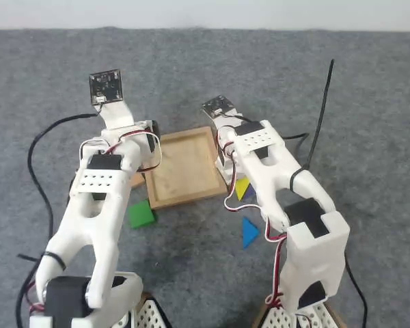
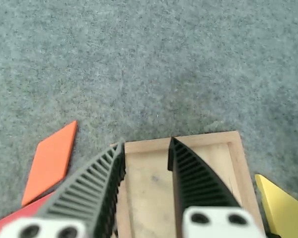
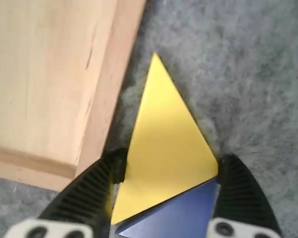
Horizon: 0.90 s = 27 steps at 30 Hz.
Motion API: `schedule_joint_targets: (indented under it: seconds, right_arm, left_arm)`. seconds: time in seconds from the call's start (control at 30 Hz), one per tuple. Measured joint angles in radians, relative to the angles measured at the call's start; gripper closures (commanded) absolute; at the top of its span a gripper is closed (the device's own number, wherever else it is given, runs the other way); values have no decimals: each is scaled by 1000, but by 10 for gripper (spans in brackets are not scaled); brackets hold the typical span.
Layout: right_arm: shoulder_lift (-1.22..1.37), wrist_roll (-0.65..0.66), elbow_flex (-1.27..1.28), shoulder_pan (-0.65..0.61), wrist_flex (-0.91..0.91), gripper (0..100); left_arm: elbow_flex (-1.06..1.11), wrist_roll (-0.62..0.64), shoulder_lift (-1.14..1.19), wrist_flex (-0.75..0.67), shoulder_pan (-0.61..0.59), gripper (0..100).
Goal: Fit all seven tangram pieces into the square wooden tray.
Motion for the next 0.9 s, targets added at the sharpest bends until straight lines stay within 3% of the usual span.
schedule_joint_targets:
  seconds: [0.27, 0.8, 0.9]
  right_arm:
    - [6, 3, -11, 37, 0, 905]
    - [-43, 3, -17, 57, 43, 897]
    - [-43, 3, -17, 57, 48, 851]
  left_arm:
    - [0, 0, 0, 0, 0, 863]
    - [0, -34, 0, 15, 0, 863]
    - [0, -35, 0, 15, 0, 863]
